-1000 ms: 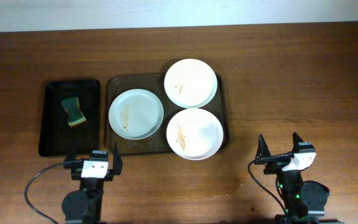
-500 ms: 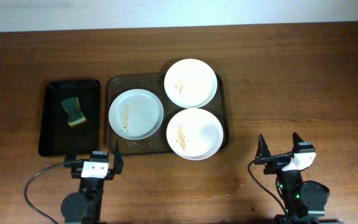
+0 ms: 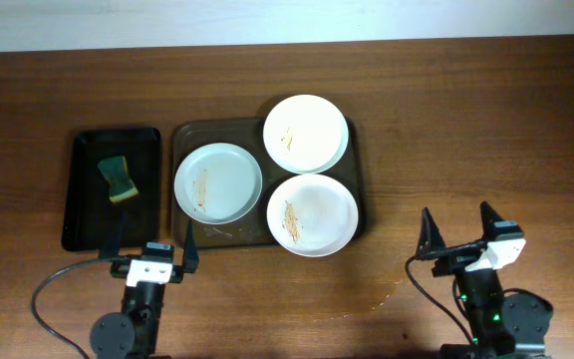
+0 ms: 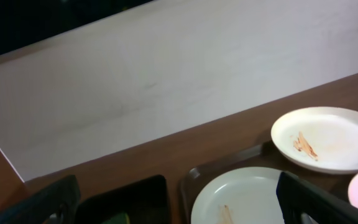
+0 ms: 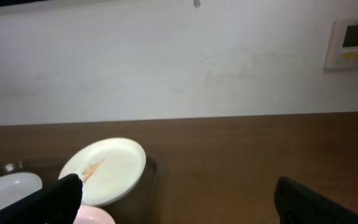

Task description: Clean dirty plates on tray and stack at the side

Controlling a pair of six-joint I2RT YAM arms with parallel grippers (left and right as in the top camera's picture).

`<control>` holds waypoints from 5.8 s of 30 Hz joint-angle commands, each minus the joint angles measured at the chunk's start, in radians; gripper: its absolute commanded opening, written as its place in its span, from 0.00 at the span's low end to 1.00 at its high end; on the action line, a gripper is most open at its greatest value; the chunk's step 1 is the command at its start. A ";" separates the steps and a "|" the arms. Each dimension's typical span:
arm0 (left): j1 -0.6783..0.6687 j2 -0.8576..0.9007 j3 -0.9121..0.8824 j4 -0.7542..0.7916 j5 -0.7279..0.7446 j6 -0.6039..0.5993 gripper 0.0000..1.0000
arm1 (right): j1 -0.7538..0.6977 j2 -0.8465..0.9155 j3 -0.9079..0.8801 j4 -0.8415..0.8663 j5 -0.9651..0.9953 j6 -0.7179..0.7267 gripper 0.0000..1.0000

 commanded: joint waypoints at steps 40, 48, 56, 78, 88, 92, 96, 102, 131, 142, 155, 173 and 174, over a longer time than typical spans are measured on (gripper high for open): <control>0.081 1.440 1.370 -0.973 -0.144 -0.529 0.99 | 0.519 1.690 1.457 -0.649 -0.025 0.319 0.98; 0.174 1.463 1.370 -0.974 -0.214 -0.535 0.96 | 0.672 1.920 1.474 -0.585 0.072 0.473 0.76; 0.179 1.582 1.370 -0.995 -0.192 -0.413 0.96 | 0.700 2.046 1.474 -0.509 0.046 0.539 0.44; 0.210 1.792 1.370 -0.905 -0.208 -0.434 0.96 | 0.728 2.166 1.474 -0.473 -0.014 0.583 0.04; 0.244 1.945 1.370 -0.844 -0.222 -0.438 0.50 | 0.721 2.166 1.474 -0.473 -0.010 0.580 0.04; 0.244 1.970 1.370 -0.814 -0.222 -0.438 0.28 | 0.715 2.166 1.474 -0.476 -0.010 0.580 0.04; 0.244 1.969 1.376 -0.804 -0.222 -0.438 0.01 | 0.713 2.166 1.474 -0.476 -0.010 0.580 0.04; 0.194 1.934 1.467 -0.904 -0.080 -0.283 0.01 | 0.713 2.166 1.474 -0.473 -0.011 0.580 0.04; -0.023 1.894 1.277 -0.964 0.005 -0.336 0.01 | 0.687 2.166 1.474 -0.473 -0.064 0.580 0.04; -0.104 1.894 1.277 -0.786 0.302 -0.293 0.01 | 0.687 2.171 1.474 -0.462 -0.072 0.583 0.04; -0.043 1.894 1.277 -1.032 -0.135 -0.534 0.01 | 0.633 2.193 1.473 -0.394 -0.240 0.592 0.04; -0.046 1.894 1.277 -0.735 -0.319 -0.649 0.01 | 0.616 2.212 1.473 -0.383 -0.291 0.591 0.04; -0.051 1.894 1.277 -0.756 -0.319 -0.649 0.01 | 0.616 2.212 1.473 -0.383 -0.291 0.591 0.04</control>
